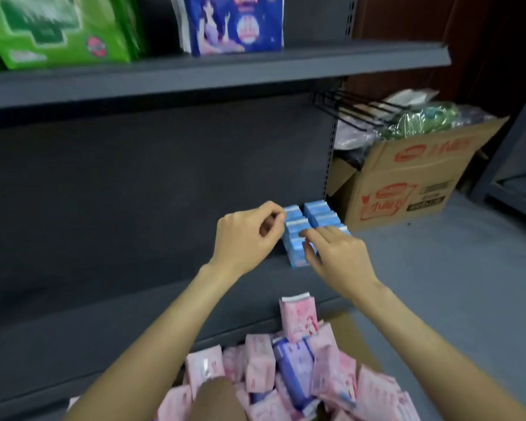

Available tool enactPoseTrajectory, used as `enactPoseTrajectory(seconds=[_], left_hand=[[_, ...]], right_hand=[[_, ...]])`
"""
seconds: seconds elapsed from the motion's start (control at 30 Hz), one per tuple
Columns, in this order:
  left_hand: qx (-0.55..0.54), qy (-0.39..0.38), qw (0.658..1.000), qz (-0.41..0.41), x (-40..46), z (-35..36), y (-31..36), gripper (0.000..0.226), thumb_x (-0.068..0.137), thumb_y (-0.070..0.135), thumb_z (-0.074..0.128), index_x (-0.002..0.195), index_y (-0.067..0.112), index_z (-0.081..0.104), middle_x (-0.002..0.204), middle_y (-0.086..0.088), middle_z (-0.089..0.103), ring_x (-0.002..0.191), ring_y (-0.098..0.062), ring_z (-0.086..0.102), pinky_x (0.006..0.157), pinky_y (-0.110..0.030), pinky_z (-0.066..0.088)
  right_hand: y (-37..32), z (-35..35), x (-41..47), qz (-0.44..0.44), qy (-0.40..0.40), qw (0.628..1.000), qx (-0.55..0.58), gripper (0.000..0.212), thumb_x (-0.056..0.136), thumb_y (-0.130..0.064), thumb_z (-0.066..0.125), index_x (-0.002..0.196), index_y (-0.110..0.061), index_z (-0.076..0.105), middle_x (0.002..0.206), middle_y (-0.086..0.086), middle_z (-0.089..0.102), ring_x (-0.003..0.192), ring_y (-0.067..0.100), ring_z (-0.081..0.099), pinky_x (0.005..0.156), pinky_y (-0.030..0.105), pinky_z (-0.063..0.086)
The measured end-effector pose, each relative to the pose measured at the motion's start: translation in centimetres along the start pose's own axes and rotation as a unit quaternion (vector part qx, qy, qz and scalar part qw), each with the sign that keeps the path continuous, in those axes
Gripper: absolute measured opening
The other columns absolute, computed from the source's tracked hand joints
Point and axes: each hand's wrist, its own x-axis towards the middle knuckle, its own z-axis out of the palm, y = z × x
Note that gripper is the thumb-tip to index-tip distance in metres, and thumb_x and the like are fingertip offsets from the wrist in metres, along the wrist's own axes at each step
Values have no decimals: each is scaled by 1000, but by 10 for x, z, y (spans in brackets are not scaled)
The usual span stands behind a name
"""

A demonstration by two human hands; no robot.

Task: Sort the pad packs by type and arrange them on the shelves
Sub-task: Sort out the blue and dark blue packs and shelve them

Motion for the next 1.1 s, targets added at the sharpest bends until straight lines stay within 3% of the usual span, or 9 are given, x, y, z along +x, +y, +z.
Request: enactPoseTrajectory(seconds=[0.23, 0.33, 0.43, 0.5, 0.6, 0.67, 0.8, 0.9, 1.1], left_hand=[[-13, -303, 933, -195, -115, 96, -66, 25, 91, 39, 58, 114, 30, 61, 104, 15, 68, 100, -9, 61, 79, -23, 42], [5, -403, 893, -198, -164, 134, -81, 40, 88, 36, 62, 126, 25, 55, 124, 4, 60, 117, -18, 52, 92, -29, 40], [2, -461, 866, -194, -208, 163, -86, 51, 86, 36, 65, 133, 24, 50, 136, 1, 51, 127, -21, 45, 101, -29, 34], [26, -467, 865, -181, -227, 179, -88, 57, 87, 36, 63, 138, 23, 44, 142, 1, 46, 130, -19, 41, 106, -27, 25], [67, -466, 871, -139, -245, 205, -90, 62, 89, 40, 59, 143, 20, 36, 147, 0, 41, 132, -20, 38, 113, -31, 14], [83, -474, 865, -140, -255, 223, -90, 68, 90, 47, 56, 145, 16, 31, 149, -5, 38, 132, -23, 39, 111, -33, 21], [181, -512, 823, -168, -259, 252, -90, 85, 82, 71, 49, 140, 12, 35, 137, -10, 46, 122, -27, 42, 99, -35, 30], [201, -560, 786, -168, -250, 267, -82, 81, 77, 75, 51, 131, 15, 47, 135, -14, 48, 124, -31, 40, 104, -37, 27], [97, -612, 756, -210, -264, 281, -40, 93, 70, 66, 69, 134, 12, 30, 131, -12, 50, 117, -30, 50, 92, -37, 41]], right_hand=[[25, 64, -140, -8, -326, 945, 31, 21, 70, -30, 62, 89, -20, 59, 77, 1, 61, 69, 25, 60, 56, 29, 51], [18, 88, -184, -2, -439, 897, 54, 38, 61, -32, 80, 94, -20, 66, 88, 2, 67, 79, 28, 64, 69, 37, 56], [-5, 105, -210, -7, -536, 844, 9, 43, 67, -34, 74, 107, -19, 67, 106, 6, 67, 97, 29, 62, 85, 39, 49], [-15, 116, -223, 1, -564, 825, 16, 51, 85, -35, 58, 132, -18, 50, 134, 9, 51, 124, 29, 46, 105, 42, 32], [-12, 130, -247, 0, -595, 803, 22, 58, 91, -44, 48, 143, -23, 34, 146, 5, 36, 138, 25, 27, 115, 43, 15], [-5, 136, -268, 0, -609, 792, 39, 60, 91, -50, 43, 142, -19, 38, 149, 6, 35, 142, 25, 23, 115, 45, 19], [12, 133, -293, 27, -571, 816, 86, 60, 80, -59, 38, 110, -16, 66, 123, 8, 63, 123, 29, 53, 97, 47, 48], [19, 129, -305, 39, -514, 851, 102, 56, 81, -59, 46, 111, -16, 65, 125, 6, 61, 124, 28, 52, 101, 45, 44], [22, 112, -329, 87, -488, 862, 105, 60, 85, -62, 36, 116, -19, 64, 136, 11, 53, 131, 28, 45, 102, 50, 40]])
